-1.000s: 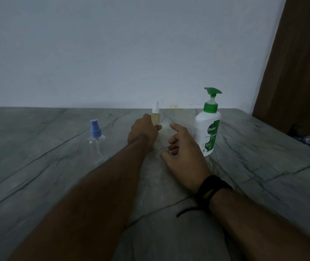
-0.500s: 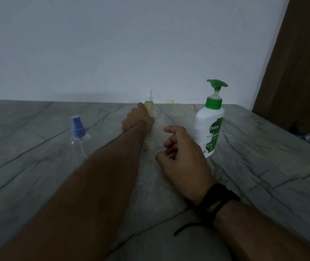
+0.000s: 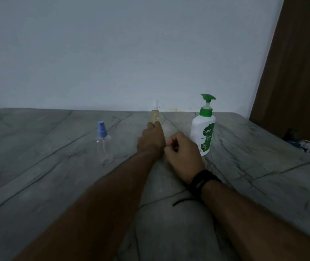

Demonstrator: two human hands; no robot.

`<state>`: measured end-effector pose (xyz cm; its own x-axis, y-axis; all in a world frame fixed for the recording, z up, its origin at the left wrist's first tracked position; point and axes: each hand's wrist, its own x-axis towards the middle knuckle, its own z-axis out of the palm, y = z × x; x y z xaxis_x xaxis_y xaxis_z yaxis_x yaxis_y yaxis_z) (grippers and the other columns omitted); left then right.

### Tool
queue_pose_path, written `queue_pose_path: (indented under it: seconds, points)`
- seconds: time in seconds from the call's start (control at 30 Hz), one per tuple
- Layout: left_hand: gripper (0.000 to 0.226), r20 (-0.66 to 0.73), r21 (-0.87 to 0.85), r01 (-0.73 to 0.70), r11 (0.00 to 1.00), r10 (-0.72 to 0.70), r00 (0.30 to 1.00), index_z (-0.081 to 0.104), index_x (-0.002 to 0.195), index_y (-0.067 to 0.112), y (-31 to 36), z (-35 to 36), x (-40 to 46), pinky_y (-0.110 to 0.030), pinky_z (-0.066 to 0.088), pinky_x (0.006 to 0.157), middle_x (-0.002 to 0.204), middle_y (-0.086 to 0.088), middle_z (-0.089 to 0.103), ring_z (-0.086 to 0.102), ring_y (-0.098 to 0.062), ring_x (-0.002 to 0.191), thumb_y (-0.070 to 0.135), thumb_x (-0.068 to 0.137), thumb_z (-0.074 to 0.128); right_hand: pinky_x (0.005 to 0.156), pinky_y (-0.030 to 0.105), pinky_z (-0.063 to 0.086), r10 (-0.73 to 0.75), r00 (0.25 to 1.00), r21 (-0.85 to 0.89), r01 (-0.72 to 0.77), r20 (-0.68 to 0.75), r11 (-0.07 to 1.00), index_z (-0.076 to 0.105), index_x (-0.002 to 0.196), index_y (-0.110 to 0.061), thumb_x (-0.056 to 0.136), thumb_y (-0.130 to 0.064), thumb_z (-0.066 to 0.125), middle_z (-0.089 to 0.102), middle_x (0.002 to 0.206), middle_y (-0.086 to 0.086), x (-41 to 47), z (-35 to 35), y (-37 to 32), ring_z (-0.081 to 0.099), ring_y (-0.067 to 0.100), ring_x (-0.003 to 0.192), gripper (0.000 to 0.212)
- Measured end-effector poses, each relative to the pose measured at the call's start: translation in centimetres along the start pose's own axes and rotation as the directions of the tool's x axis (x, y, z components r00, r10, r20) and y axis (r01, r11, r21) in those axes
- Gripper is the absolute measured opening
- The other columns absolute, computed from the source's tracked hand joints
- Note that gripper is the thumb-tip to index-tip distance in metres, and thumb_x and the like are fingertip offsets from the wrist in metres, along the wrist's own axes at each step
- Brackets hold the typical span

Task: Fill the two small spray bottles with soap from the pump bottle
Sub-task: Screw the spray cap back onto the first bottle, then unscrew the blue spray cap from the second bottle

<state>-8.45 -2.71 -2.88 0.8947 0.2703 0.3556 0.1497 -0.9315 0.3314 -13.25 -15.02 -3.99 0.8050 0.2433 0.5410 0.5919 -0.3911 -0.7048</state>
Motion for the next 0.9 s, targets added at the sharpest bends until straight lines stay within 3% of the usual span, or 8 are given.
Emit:
queue_pose_path:
  seconds: [0.1, 0.33, 0.47, 0.53, 0.6, 0.7, 0.77, 0.9]
  points:
    - [0.026, 0.059, -0.01, -0.035, 0.999, 0.035, 0.998, 0.042, 0.116, 0.011, 0.5, -1.4, -4.1, -0.05, 0.044, 0.089, 0.12, -0.013, 0.043, 0.048, -0.033, 0.105, 0.022, 0.094, 0.049, 0.075, 0.04, 0.052, 0.03, 1.0, -0.016, -0.03, -0.009, 0.999, 0.059, 0.084, -0.008, 0.09, -0.011, 0.059, 0.064, 0.08, 0.005, -0.1, -0.2, -0.4, 0.06, 0.022, 0.077, 0.007]
    - [0.023, 0.115, 0.025, -0.093, 0.995, 0.089, 0.989, 0.052, 0.11, 0.014, 0.5, -4.4, -13.1, -0.047, 0.044, 0.09, 0.114, -0.01, 0.048, 0.051, -0.032, 0.102, 0.028, 0.097, 0.039, 0.072, 0.032, 0.046, 0.039, 0.998, -0.107, -0.034, 0.04, 0.994, 0.062, 0.089, -0.005, 0.094, -0.015, 0.058, 0.068, 0.087, 0.011, -0.9, -0.6, -1.2, 0.061, 0.028, 0.083, 0.011]
    - [0.031, 0.167, 0.016, -0.177, 0.984, 0.172, 0.971, 0.061, 0.108, 0.018, -0.9, -6.0, -16.0, -0.043, 0.047, 0.086, 0.106, -0.005, 0.049, 0.053, -0.025, 0.095, 0.039, 0.095, 0.043, 0.077, 0.036, 0.049, 0.032, 0.997, -0.157, -0.021, 0.065, 0.987, 0.06, 0.086, -0.008, 0.094, -0.017, 0.056, 0.065, 0.084, 0.008, -1.2, -0.6, -1.7, 0.061, 0.03, 0.083, 0.012]
    - [0.031, 0.138, 0.003, -0.195, 0.981, 0.193, 0.972, 0.063, 0.107, 0.021, -2.6, -7.5, -16.4, -0.038, 0.048, 0.081, 0.104, -0.001, 0.05, 0.052, -0.019, 0.093, 0.044, 0.092, 0.049, 0.078, 0.037, 0.049, 0.026, 0.997, -0.176, -0.013, 0.073, 0.984, 0.058, 0.084, -0.011, 0.094, -0.018, 0.056, 0.063, 0.082, 0.007, -1.4, -0.7, -1.9, 0.06, 0.03, 0.083, 0.012]
    - [0.029, -0.007, -0.032, -0.191, 0.981, 0.191, 0.982, 0.059, 0.109, 0.022, -4.6, -9.0, -16.3, -0.031, 0.047, 0.074, 0.108, 0.001, 0.048, 0.051, -0.015, 0.091, 0.043, 0.089, 0.056, 0.077, 0.036, 0.048, 0.03, 0.996, -0.188, -0.015, 0.08, 0.982, 0.057, 0.083, -0.012, 0.094, -0.019, 0.055, 0.064, 0.083, 0.007, -1.4, -0.8, -2.0, 0.06, 0.029, 0.082, 0.013]
    - [0.038, -0.3, -0.14, -0.108, 0.984, 0.062, 0.952, 0.047, 0.11, 0.02, -7.6, -11.2, -15.5, -0.027, 0.046, 0.066, 0.115, -0.002, 0.041, 0.052, -0.015, 0.083, 0.038, 0.084, 0.067, 0.078, 0.035, 0.049, 0.037, 0.996, -0.187, -0.02, 0.086, 0.982, 0.06, 0.086, -0.01, 0.094, -0.019, 0.056, 0.067, 0.087, 0.009, -1.3, -0.8, -1.9, 0.06, 0.027, 0.082, 0.013]
    - [0.051, -0.393, -0.206, -0.036, 0.978, -0.049, 0.918, 0.042, 0.111, 0.018, -9.2, -12.1, -14.4, -0.022, 0.043, 0.061, 0.115, -0.003, 0.038, 0.053, -0.017, 0.083, 0.041, 0.079, 0.073, 0.079, 0.037, 0.051, 0.04, 0.995, -0.181, -0.023, 0.088, 0.983, 0.062, 0.089, -0.009, 0.093, -0.019, 0.058, 0.068, 0.088, 0.008, -1.2, -0.7, -1.8, 0.061, 0.027, 0.084, 0.012]
    - [0.088, -0.264, -0.251, 0.167, 0.953, -0.234, 0.936, 0.031, 0.135, 0.014, -11.2, -11.9, -11.6, -0.032, 0.044, 0.077, 0.135, -0.01, 0.035, 0.055, -0.028, 0.106, 0.055, 0.071, 0.075, 0.082, 0.036, 0.051, 0.029, 0.994, -0.169, -0.011, 0.106, 0.986, 0.062, 0.089, -0.012, 0.09, -0.018, 0.062, 0.068, 0.089, 0.003, -1.1, -0.5, -1.7, 0.062, 0.024, 0.086, 0.006]
